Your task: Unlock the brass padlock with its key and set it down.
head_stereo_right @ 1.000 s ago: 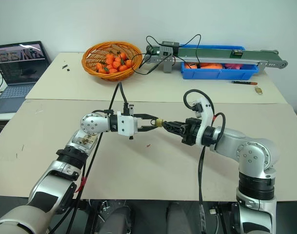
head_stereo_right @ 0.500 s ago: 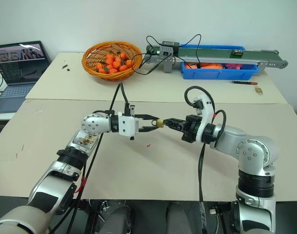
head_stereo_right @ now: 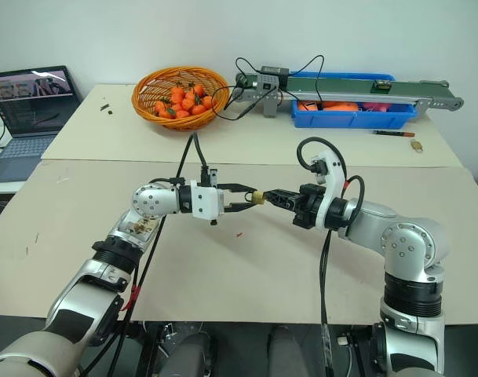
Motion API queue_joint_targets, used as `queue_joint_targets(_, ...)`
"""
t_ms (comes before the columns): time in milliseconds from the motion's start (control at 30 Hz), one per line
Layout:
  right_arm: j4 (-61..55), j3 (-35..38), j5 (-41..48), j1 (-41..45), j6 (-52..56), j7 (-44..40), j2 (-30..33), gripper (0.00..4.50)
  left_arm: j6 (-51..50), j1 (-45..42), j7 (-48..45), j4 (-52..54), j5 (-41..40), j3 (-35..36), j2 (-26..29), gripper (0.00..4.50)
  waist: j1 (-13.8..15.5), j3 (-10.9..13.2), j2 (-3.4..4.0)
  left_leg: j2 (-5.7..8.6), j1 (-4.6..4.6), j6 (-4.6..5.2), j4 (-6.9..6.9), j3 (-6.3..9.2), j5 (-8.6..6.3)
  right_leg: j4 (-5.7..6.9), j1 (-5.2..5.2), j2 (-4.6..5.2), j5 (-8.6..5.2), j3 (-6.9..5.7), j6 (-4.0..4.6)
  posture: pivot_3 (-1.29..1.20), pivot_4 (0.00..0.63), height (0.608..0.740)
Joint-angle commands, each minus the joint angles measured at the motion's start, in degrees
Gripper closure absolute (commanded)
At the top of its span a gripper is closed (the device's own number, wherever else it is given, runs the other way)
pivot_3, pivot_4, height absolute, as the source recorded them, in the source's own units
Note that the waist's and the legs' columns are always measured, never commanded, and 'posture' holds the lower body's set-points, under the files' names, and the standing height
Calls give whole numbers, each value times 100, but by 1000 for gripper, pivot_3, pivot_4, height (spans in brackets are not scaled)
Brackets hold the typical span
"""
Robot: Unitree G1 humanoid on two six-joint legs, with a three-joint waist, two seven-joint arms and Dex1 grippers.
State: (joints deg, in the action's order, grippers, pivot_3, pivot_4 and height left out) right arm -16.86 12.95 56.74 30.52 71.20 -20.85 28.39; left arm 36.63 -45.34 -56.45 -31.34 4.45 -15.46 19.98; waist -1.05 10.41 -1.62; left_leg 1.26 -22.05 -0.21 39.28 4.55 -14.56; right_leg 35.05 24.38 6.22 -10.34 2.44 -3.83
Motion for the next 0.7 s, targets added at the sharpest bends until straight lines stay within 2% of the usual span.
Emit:
queue_joint_targets(33, -300, -90, -180, 108, -437, -194, 117, 4483, 37, -164, 82, 105, -130, 49, -19, 3659, -2, 0, 0, 0, 0, 0, 0, 0, 0, 0, 0, 0, 0, 0, 0, 0, 150, 717)
queue_joint_targets(267, -460, -416, -633, 84, -966, -580, 321, 4483, 9, -173, 100, 106, -147, 29, -35, 3659, 1, 0, 0, 0, -1, 0, 0, 0, 0, -2, 0, 0, -1, 0, -1, 0, 150, 717)
queue_joint_targets(433, -677, -1119, -1861, -17, -2234, -1087, 724, 4483, -47, -153, 54, 130, -191, 21, -53, 3659, -1, 0, 0, 0, -1, 0, 0, 0, 0, -3, 1, 0, -2, -1, -3, 0, 150, 717)
queue_joint_targets(700, -633, -1393, -2578, -63, -3133, -1351, 636, 4483, -114, -134, 68, 173, -203, -3, -93, 3659, 2, 1, 0, 0, -1, 0, 0, 0, 0, -4, 1, 0, -2, -1, -4, 0, 150, 717)
